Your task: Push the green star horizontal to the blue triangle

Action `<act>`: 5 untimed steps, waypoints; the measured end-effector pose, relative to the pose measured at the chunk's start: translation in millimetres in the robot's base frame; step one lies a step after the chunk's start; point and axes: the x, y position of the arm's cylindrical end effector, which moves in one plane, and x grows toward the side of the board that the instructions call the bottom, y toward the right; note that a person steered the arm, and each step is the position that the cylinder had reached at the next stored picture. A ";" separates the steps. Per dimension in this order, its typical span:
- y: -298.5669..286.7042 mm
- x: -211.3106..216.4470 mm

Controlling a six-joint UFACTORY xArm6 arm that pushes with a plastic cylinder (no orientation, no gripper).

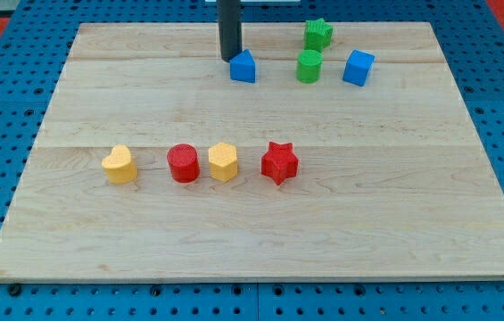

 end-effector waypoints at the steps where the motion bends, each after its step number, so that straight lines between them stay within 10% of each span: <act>1: 51.8 -14.2; 5: 179.3 -57.9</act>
